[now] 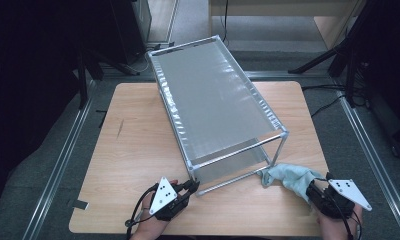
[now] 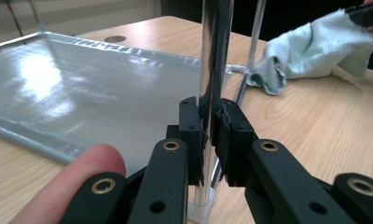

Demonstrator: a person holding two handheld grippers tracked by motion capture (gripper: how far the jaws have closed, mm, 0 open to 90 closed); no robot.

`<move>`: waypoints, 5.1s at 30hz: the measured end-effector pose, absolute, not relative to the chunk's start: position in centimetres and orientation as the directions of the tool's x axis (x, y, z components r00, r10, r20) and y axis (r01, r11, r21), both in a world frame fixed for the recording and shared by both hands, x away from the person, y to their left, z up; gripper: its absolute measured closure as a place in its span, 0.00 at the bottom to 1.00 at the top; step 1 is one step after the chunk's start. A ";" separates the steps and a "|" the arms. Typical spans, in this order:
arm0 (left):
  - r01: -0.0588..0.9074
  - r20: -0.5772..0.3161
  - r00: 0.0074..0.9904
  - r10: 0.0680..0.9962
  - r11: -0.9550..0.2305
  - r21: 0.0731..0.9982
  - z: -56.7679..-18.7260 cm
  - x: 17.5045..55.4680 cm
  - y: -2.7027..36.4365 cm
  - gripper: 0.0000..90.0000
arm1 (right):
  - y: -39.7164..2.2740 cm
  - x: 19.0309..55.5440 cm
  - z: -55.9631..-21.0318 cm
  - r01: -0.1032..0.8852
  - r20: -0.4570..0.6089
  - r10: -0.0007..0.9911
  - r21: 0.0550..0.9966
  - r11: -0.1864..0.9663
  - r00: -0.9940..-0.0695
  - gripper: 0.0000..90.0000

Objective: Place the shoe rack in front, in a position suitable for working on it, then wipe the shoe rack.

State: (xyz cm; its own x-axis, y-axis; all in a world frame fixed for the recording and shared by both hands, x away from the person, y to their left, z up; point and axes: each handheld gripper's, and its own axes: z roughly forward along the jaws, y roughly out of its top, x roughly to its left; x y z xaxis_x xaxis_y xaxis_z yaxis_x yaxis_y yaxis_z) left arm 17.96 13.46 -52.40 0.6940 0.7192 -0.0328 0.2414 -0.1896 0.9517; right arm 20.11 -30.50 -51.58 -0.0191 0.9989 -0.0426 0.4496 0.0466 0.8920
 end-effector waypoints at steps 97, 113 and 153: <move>0.262 -0.092 0.672 0.735 -0.120 0.958 -53.4 14.3 15.4 0.73 | -26.0 23.1 -54.4 0.681 0.020 0.996 0.731 0.043 -0.084 0.21; 0.271 -0.049 0.642 0.765 -0.167 0.948 -53.9 14.2 14.6 0.89 | -25.2 23.7 -54.8 0.624 0.007 0.973 0.768 0.143 -0.232 0.87; 0.298 -0.090 0.666 0.740 -0.153 0.942 -53.9 14.6 15.1 0.89 | -22.7 24.3 -49.8 0.373 -0.001 0.919 0.914 0.161 -0.394 0.87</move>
State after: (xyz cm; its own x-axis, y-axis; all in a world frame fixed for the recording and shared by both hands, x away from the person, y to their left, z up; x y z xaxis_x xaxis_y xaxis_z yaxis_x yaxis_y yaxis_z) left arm 14.59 15.10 -53.95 0.6660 0.7405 -0.0904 0.2978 -0.1527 0.9423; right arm 24.28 -22.65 -49.78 -0.3942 0.9190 -0.0009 0.3733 0.1611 0.9136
